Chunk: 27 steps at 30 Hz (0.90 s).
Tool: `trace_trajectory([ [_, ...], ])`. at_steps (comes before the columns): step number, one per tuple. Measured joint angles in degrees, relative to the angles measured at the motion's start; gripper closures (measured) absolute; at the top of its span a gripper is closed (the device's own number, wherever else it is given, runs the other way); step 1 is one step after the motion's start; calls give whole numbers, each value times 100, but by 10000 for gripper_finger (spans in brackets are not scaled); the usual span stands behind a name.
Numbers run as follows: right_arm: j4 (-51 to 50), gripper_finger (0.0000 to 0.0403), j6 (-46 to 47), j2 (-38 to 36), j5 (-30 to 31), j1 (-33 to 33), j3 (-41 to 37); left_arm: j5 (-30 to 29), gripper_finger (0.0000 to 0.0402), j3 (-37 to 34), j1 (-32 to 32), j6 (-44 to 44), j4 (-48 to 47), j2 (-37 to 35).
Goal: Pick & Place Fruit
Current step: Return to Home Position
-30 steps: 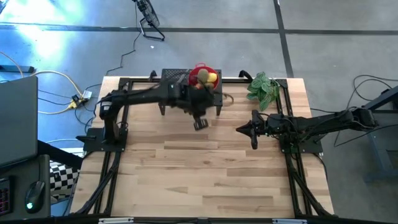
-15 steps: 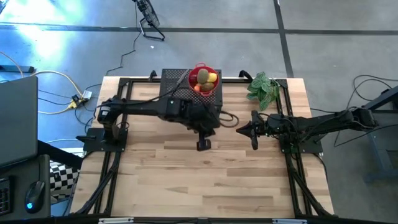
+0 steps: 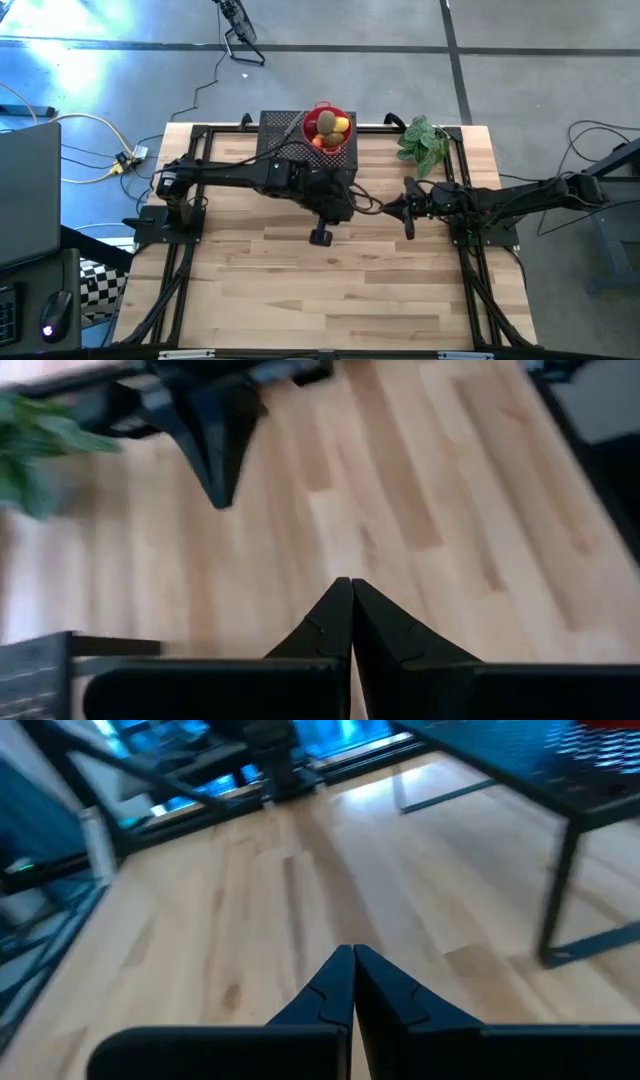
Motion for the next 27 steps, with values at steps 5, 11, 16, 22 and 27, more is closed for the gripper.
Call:
trace_trajectory([
  [5, 102, 400, -31, -2, -615, 0, 0, 882, 401, -13, 131, 29, -483, 0],
  [11, 91, 400, 102, -2, -721, 0, 0, 725, 401, -579, 129, 13, -218, -187],
  [16, 107, 400, 82, -2, -724, 0, 0, 605, 401, -1569, 119, -110, 711, -1011],
  [22, 166, 400, -53, -2, -723, 0, -2, 593, 401, -3526, 120, -150, 2363, -2271],
  [27, 284, 400, -95, -4, -859, 2, 0, 579, 401, -4918, 118, -295, 3344, -3231],
])
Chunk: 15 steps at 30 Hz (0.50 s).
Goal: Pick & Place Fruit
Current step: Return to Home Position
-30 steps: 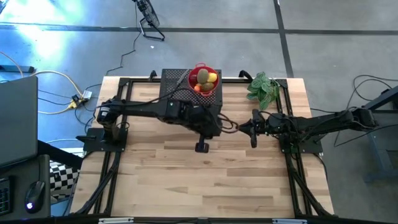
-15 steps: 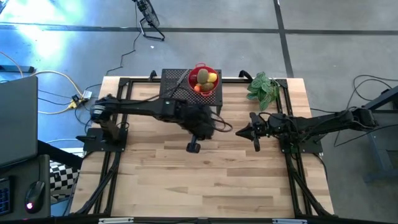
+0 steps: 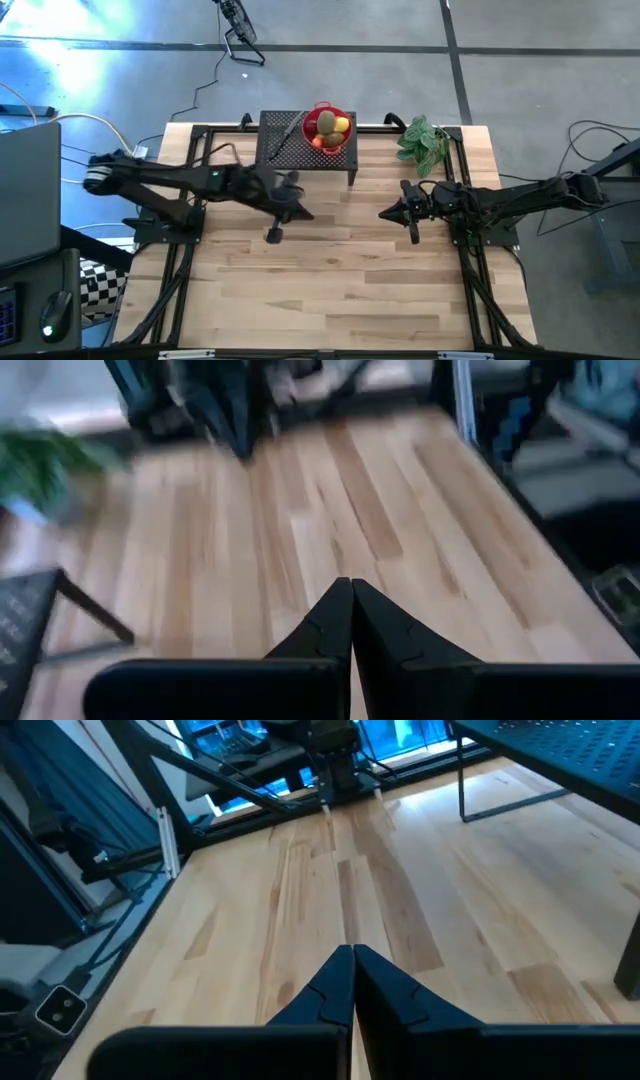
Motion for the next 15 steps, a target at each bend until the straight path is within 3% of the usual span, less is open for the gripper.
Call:
trace_trajectory([
  [9, 302, 400, -55, -76, -10, 0, -3, -24, 401, -1812, 0, -122, 1272, -1804],
  [15, 476, 400, -155, -144, -8, -2, 0, -149, 401, -2733, 2, -170, 1438, -2832],
])
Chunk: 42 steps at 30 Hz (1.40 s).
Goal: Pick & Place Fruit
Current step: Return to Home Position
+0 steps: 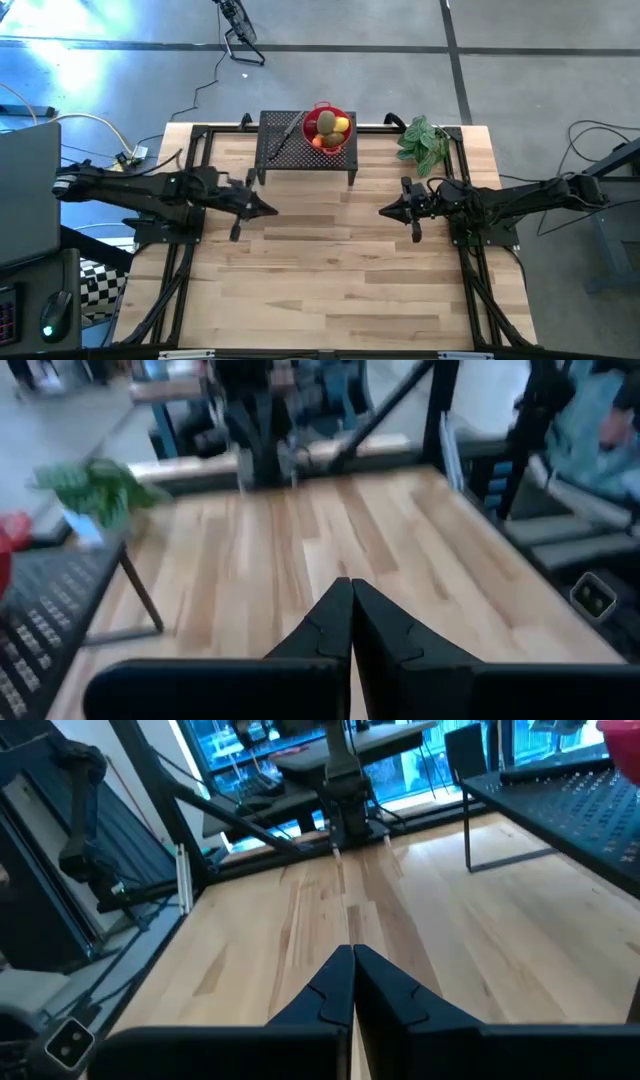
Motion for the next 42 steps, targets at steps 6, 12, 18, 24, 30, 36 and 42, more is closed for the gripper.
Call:
trace_trajectory([
  [6, 41, 400, -2, -28, -43, 0, 0, -10, 401, -655, -2, 30, 356, -1062],
  [12, 192, 400, -93, -35, -151, 0, 0, -186, 401, -1400, 0, 49, 370, -2241],
  [18, 284, 400, -153, -33, -151, 0, 0, -348, 401, -1941, -2, 1, 374, -3176],
  [24, 361, 400, -153, -39, -153, 1, 0, -405, 401, -2286, 0, 29, 246, -3946],
  [30, 345, 400, -244, -308, -241, 0, 0, -666, 401, -2546, 0, -146, -151, -4604],
  [36, 330, 400, -299, -688, -321, 0, -2, -721, 401, -2627, 0, -197, -215, -4618],
  [42, 18, 400, -269, -1152, -321, 0, 0, -592, 401, -2625, -1, -195, -386, -4617],
])
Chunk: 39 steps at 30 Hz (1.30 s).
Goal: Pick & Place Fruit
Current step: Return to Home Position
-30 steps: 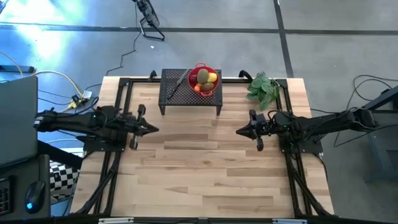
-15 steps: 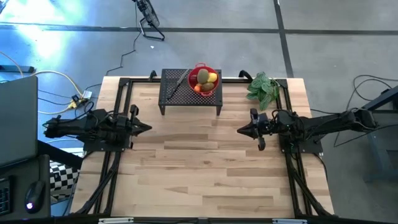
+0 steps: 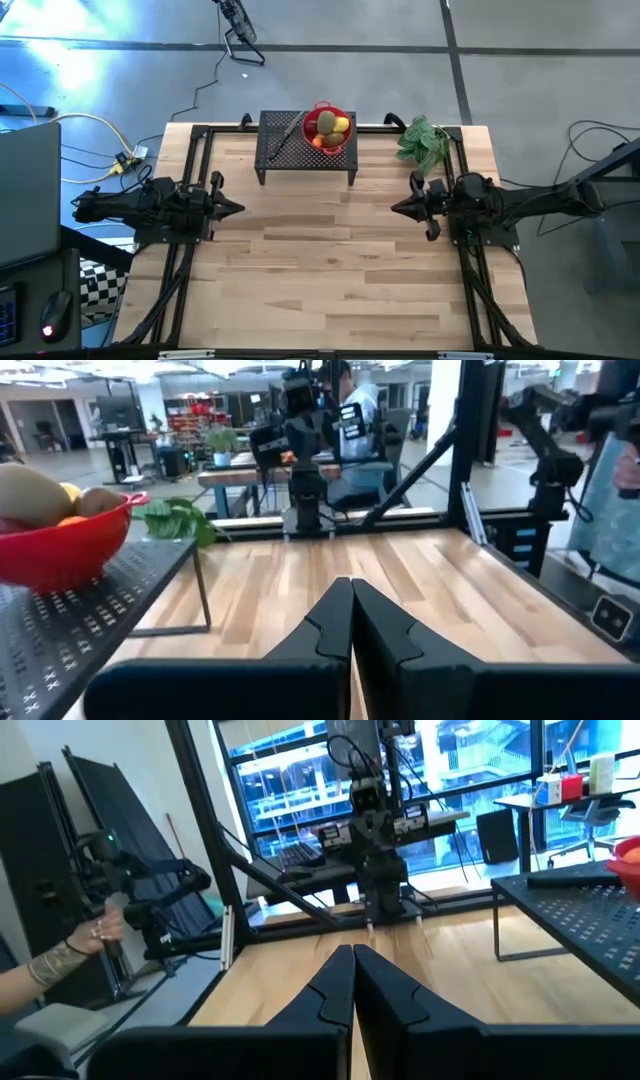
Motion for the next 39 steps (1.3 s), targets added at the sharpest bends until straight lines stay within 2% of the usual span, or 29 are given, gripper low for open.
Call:
trace_trajectory([
  [12, -614, 400, 9, -951, 33, 0, -1, -105, 401, -839, 1, -46, 880, 1],
  [21, -1085, 400, 9, -1610, 113, -4, 0, -240, 401, -905, 1, -72, 880, -4],
  [29, -1524, 400, -17, -2254, 680, -4, 0, -391, 402, -905, 1, -78, 756, -4],
  [39, -2187, 400, -124, -2892, 691, -4, -2, -431, 401, -905, 1, -70, 713, -4],
])
